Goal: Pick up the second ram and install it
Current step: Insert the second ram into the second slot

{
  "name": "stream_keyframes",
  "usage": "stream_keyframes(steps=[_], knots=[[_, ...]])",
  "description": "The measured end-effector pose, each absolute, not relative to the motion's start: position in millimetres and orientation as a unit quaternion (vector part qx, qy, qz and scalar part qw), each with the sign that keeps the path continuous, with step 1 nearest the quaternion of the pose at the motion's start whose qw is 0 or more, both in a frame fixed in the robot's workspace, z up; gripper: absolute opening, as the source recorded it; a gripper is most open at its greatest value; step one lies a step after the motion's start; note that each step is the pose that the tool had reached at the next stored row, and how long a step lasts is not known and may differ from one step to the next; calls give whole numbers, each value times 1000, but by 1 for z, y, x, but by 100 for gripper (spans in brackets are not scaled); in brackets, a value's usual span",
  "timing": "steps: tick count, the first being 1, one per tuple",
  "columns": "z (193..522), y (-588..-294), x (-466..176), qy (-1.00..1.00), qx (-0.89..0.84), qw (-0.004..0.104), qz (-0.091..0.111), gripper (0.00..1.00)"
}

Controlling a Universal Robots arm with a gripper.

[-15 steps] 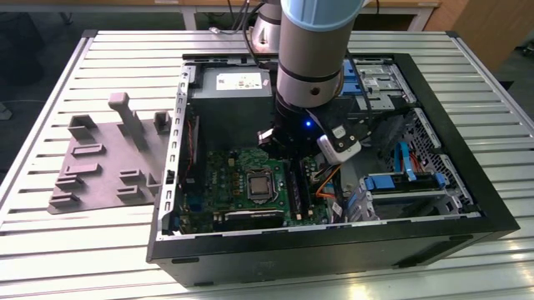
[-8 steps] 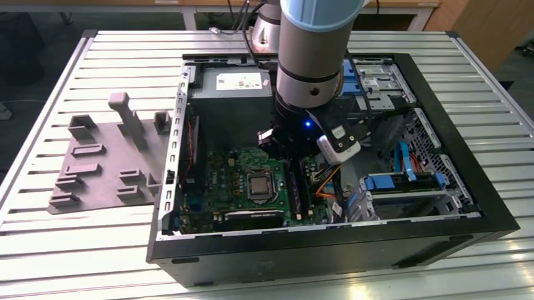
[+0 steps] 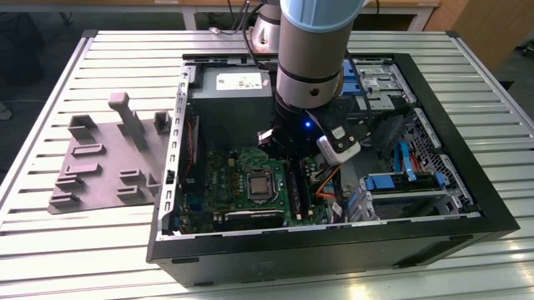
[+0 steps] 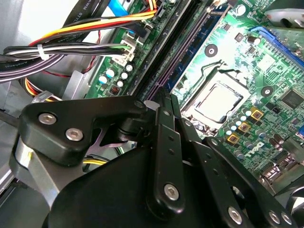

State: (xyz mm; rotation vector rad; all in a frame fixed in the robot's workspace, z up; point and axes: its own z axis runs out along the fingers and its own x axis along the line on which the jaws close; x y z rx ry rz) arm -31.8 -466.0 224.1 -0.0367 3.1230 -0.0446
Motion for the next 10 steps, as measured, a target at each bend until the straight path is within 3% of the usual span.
stream_keyframes(steps=[10], knots=[[224,-466,-32,1000,-5,9,-14,12]])
